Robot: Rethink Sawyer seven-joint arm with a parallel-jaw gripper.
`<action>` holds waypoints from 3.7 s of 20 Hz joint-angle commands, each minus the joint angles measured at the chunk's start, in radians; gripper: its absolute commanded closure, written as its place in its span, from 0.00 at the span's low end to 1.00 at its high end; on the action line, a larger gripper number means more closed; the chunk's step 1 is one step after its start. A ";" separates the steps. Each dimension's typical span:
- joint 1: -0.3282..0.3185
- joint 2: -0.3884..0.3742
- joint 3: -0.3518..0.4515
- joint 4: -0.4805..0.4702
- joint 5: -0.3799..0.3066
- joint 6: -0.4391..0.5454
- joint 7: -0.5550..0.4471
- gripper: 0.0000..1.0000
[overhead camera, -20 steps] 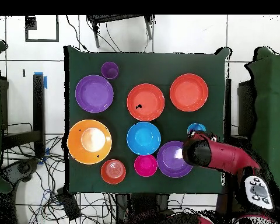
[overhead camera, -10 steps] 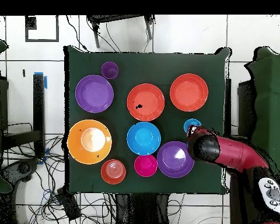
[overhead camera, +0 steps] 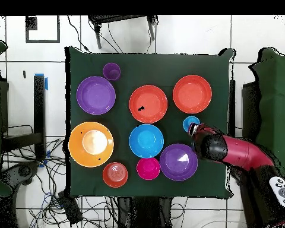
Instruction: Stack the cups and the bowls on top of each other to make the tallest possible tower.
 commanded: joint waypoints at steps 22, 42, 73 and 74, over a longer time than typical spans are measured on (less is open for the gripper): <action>-0.099 0.100 0.273 0.021 -0.108 0.163 -0.180 1.00; -0.068 0.079 0.245 0.015 -0.117 0.181 -0.155 1.00; -0.058 -0.033 0.258 -0.019 -0.101 0.307 -0.185 0.00; -0.056 -0.042 0.258 -0.019 -0.100 0.314 -0.187 0.00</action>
